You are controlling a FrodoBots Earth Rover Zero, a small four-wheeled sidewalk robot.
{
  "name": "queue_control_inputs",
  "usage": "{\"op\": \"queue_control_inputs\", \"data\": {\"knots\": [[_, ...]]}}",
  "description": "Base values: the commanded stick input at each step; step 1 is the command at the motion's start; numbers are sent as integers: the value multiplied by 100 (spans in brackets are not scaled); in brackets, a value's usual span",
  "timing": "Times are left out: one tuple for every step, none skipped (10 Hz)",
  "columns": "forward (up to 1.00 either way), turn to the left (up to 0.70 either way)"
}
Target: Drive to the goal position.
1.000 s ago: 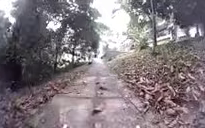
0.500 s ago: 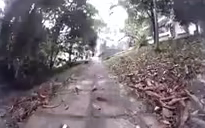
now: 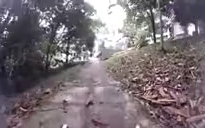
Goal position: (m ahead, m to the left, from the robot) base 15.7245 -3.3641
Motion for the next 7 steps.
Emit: {"op": "queue_control_inputs", "data": {"knots": [[100, 0], [100, 0], [100, 14], [100, 20], [100, 0], [100, 0], [100, 0]]}}
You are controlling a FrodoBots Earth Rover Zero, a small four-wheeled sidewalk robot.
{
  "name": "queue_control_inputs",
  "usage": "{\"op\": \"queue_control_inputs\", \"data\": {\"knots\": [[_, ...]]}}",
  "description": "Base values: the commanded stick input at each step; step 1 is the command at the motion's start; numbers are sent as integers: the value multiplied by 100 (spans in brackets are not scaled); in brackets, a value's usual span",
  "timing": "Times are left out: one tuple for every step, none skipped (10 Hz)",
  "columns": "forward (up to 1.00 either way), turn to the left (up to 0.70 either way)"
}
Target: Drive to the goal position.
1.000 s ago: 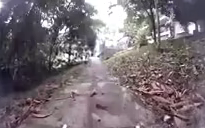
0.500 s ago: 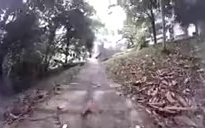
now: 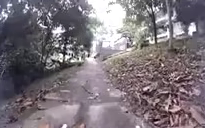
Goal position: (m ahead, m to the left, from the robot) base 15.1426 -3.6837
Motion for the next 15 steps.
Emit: {"op": "queue_control_inputs", "data": {"knots": [[100, 0], [100, 0], [100, 0], [100, 8], [100, 32], [100, 2], [100, 0], [100, 0], [100, 0], [100, 0], [100, 0], [100, 0], [100, 0], [100, 0], [100, 0]]}}
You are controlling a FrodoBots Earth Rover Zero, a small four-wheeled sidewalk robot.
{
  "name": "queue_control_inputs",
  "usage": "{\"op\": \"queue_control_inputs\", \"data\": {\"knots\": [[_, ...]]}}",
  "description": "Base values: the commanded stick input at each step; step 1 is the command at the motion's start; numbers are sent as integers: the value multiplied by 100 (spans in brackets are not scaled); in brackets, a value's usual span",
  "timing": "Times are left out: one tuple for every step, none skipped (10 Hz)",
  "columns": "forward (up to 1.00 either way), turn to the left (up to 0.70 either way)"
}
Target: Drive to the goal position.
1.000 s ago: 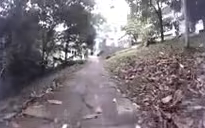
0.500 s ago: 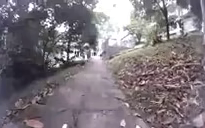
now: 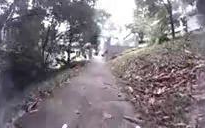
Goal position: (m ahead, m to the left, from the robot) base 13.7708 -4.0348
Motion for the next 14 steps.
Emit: {"op": "queue_control_inputs", "data": {"knots": [[100, 0], [100, 0], [100, 1], [100, 11], [100, 9], [100, 5], [100, 0], [100, 0], [100, 0], [100, 0], [100, 0], [100, 0], [100, 0], [100, 3]]}}
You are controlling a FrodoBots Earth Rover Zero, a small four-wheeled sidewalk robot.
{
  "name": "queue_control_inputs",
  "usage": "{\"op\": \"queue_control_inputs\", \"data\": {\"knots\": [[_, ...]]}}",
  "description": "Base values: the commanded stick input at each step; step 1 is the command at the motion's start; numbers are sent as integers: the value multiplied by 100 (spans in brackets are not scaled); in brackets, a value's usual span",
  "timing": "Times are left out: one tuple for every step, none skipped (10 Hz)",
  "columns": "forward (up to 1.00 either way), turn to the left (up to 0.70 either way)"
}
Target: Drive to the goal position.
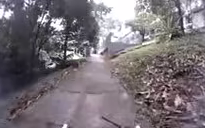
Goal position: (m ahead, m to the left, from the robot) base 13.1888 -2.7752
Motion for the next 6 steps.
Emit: {"op": "queue_control_inputs", "data": {"knots": [[100, 20], [100, 0], [100, 0], [100, 0], [100, 0], [100, 0]]}}
